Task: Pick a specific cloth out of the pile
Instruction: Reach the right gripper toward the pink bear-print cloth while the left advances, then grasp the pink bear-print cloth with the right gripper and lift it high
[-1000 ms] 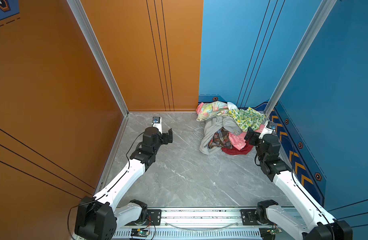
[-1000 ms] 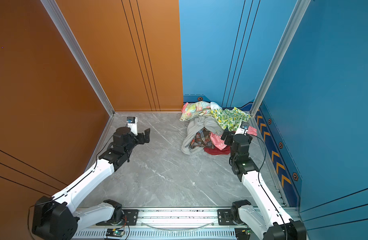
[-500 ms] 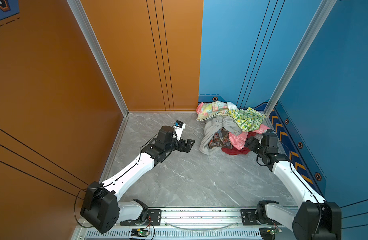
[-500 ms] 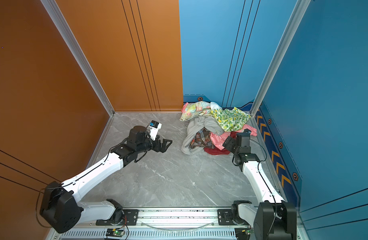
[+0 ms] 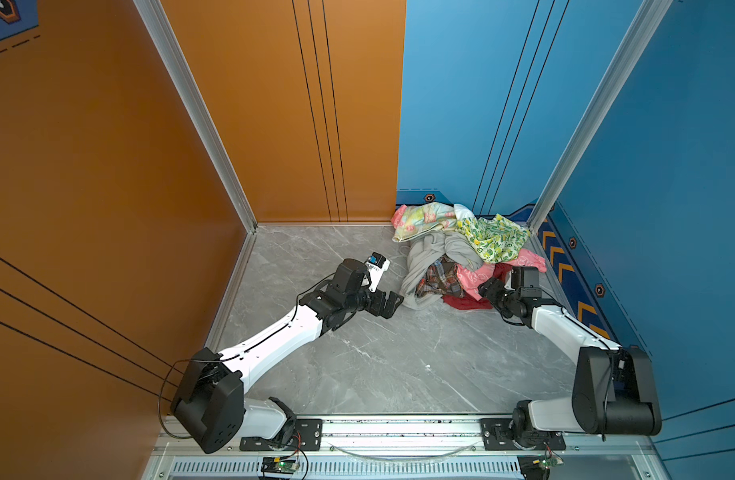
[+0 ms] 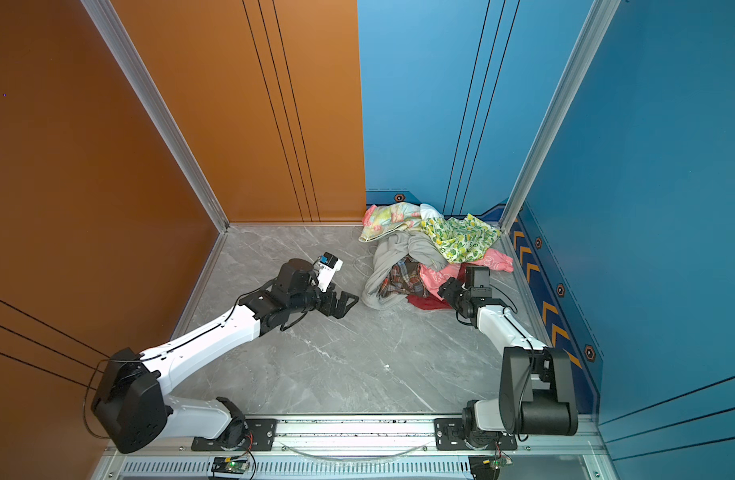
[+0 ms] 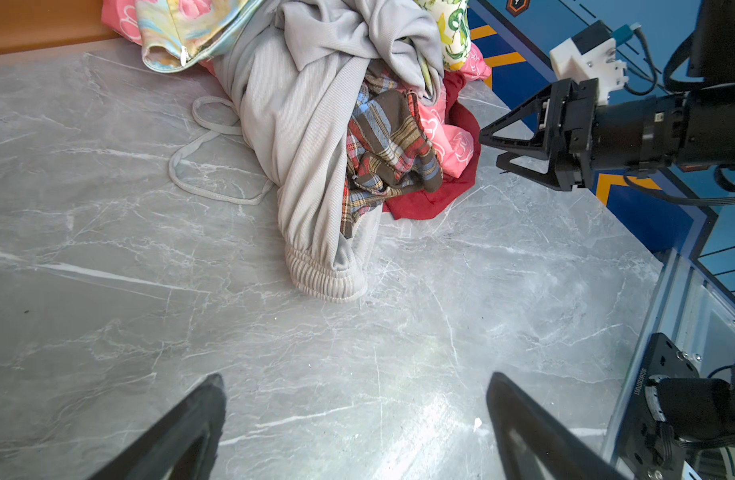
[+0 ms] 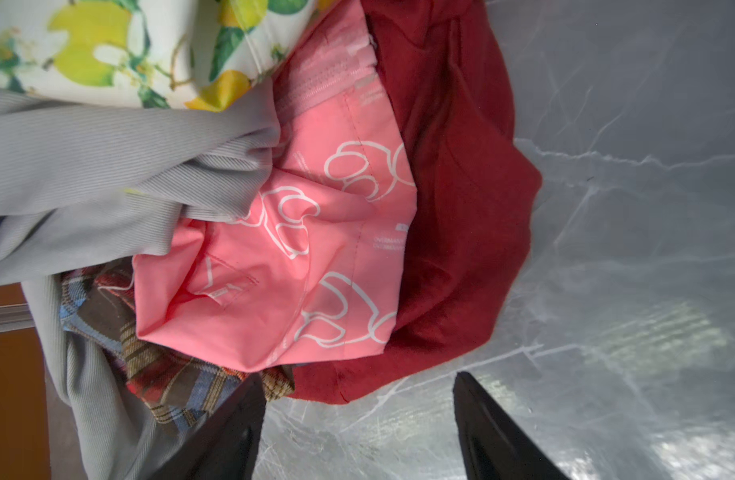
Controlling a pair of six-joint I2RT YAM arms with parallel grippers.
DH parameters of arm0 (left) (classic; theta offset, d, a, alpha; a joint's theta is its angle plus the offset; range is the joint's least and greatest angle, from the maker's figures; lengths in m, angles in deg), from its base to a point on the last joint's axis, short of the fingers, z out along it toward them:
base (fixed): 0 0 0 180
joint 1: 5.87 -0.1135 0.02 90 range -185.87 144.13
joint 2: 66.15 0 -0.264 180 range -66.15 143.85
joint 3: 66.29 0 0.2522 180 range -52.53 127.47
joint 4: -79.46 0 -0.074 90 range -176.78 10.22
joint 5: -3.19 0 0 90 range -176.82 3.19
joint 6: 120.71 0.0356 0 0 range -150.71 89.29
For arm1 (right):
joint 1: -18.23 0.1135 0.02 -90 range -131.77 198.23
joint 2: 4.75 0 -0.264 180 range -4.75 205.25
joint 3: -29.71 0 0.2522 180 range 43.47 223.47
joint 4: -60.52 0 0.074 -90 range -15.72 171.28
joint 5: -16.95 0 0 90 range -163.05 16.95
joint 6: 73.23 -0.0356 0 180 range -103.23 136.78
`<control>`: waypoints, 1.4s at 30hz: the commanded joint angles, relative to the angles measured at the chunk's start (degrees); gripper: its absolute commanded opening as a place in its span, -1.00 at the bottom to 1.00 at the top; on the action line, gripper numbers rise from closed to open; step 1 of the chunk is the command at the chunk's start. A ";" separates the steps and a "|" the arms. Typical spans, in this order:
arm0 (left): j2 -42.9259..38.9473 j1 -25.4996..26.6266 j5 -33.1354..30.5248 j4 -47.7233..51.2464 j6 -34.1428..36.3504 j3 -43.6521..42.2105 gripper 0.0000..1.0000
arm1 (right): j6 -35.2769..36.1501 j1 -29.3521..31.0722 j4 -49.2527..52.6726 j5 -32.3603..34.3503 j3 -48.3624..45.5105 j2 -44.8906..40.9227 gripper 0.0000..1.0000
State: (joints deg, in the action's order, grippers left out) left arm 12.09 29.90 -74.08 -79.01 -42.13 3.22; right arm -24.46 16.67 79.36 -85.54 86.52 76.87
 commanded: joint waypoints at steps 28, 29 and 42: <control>1.48 1.67 -0.96 4.53 2.01 2.83 0.97 | -10.46 0.42 -15.85 -7.75 18.90 9.15 -1.00; 1.47 1.71 -1.14 4.70 1.97 2.89 0.97 | -10.16 0.42 -15.14 -7.32 20.49 8.84 -1.00; 1.92 2.41 -2.47 5.75 2.45 2.88 0.97 | -7.15 -0.11 -4.69 -5.16 48.79 13.34 -1.00</control>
State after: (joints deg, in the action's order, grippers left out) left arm 13.27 31.71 -75.66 -74.47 -40.84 4.61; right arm -33.14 16.93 77.02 -92.32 128.75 90.07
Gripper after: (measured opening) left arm 0.983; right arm 0.048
